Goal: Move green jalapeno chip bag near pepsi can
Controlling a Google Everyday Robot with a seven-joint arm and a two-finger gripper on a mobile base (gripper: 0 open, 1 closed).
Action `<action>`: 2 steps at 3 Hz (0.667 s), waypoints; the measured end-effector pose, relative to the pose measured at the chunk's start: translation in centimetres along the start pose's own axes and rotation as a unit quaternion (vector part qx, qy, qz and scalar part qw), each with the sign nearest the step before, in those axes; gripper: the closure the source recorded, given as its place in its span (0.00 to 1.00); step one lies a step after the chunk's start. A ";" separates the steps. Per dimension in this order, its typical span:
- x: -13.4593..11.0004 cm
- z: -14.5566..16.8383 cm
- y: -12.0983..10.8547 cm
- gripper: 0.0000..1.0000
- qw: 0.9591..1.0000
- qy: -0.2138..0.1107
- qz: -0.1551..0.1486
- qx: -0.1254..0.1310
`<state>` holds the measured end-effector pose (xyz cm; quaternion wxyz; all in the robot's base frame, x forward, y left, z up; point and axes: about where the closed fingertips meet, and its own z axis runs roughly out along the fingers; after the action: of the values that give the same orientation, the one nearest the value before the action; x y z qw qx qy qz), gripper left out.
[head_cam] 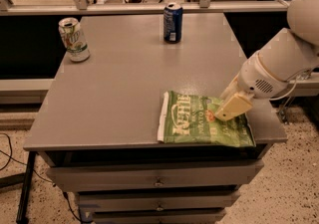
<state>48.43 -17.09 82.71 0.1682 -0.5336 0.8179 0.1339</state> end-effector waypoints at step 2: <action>-2.8 -3.7 -1.4 1.00 0.999 -0.021 -0.012 0.039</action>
Offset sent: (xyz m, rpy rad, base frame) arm 0.0415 0.0067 0.1030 0.0157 -0.2042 -0.0245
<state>50.30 -16.79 87.18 0.2075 -0.5336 0.8122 0.1115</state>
